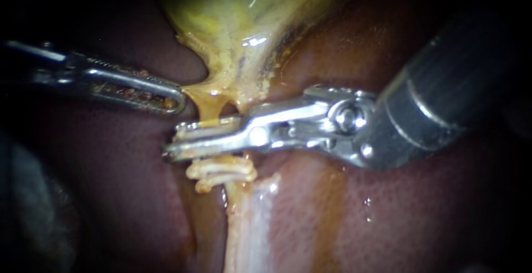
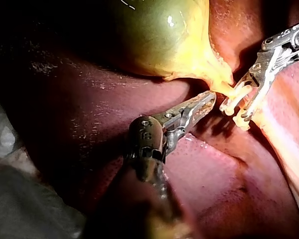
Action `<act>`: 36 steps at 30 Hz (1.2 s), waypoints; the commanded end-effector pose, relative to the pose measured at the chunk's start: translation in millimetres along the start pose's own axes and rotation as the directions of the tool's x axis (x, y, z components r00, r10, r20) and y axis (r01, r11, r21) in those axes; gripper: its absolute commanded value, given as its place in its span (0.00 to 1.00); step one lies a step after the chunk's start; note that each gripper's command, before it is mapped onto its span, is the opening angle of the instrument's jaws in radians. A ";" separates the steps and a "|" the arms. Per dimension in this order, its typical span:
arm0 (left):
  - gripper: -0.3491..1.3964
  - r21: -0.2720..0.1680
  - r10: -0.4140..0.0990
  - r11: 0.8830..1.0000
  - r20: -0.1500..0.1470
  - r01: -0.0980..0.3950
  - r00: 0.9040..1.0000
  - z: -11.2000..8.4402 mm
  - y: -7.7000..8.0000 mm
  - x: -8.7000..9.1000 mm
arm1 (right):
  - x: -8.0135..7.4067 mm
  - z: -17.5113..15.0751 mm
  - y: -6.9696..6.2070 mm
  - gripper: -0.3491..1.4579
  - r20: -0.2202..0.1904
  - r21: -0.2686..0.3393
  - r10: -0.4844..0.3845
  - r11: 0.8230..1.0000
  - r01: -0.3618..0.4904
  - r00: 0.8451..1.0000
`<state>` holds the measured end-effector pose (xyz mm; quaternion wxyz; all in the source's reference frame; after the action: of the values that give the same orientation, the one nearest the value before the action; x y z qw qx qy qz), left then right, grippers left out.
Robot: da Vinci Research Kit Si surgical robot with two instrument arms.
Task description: Going back third clip left tube
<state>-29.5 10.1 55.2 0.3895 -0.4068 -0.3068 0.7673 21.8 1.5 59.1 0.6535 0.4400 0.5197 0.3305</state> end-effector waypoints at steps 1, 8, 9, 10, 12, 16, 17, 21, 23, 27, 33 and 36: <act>0.00 0.000 0.000 1.000 0.000 0.000 1.000 0.0 0.0 0.0 | -0.3 0.0 0.5 0.45 -0.009 -0.009 -0.016 1.000 0.016 1.000; 0.00 0.000 0.000 1.000 0.000 0.000 1.000 0.0 0.0 -0.1 | -0.8 -1.3 3.1 0.47 0.009 -0.140 -0.143 0.980 0.143 0.990; 0.00 0.000 0.000 1.000 0.000 0.000 1.000 0.0 0.0 -0.1 | -0.9 -1.8 3.2 0.47 0.032 -0.152 -0.182 0.971 0.185 0.983; 0.00 0.000 0.000 1.000 0.000 0.000 1.000 -0.1 0.0 -0.1 | -1.0 -2.2 3.2 0.47 0.047 -0.155 -0.210 0.964 0.215 0.977; 0.00 -0.001 0.000 1.000 0.000 0.000 1.000 -0.2 0.0 -0.1 | -1.3 -3.0 3.0 0.47 0.077 -0.155 -0.260 0.951 0.269 0.963; 0.00 -0.002 0.001 1.000 0.001 -0.001 1.000 -0.3 0.0 -0.2 | -2.3 -5.2 1.9 0.47 0.104 -0.130 -0.368 0.916 0.379 0.924; 0.00 -0.002 0.001 1.000 0.001 -0.001 1.000 -0.4 0.0 -0.2 | -2.5 -5.8 1.6 0.47 0.109 -0.124 -0.395 0.905 0.407 0.912; 0.00 -0.002 0.001 1.000 0.001 -0.001 1.000 -0.4 0.0 -0.2 | -3.1 -8.4 0.0 0.47 0.122 -0.094 -0.474 0.869 0.486 0.872; 0.00 -0.001 0.001 1.000 0.001 -0.001 1.000 -0.3 0.1 -0.2 | -3.2 -9.9 -0.8 0.47 0.124 -0.084 -0.499 0.856 0.510 0.858; 0.00 -0.001 0.001 1.000 0.001 -0.001 1.000 -0.3 0.1 -0.2 | -3.2 -12.4 -1.9 0.47 0.128 -0.079 -0.532 0.836 0.543 0.837; 0.00 -0.001 0.000 1.000 0.001 0.000 1.000 -0.3 0.1 -0.2 | -3.2 -15.5 -2.6 0.47 0.153 -0.088 -0.562 0.812 0.578 0.813; 0.00 -0.001 0.000 1.000 0.001 0.000 1.000 -0.3 0.1 -0.2 | -3.4 -16.5 -2.7 0.47 0.195 -0.088 -0.571 0.800 0.594 0.797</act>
<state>-29.2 10.0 55.0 0.3888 -0.4069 -0.3073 0.7673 4.7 1.3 56.8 0.7954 0.2321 0.5489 0.1103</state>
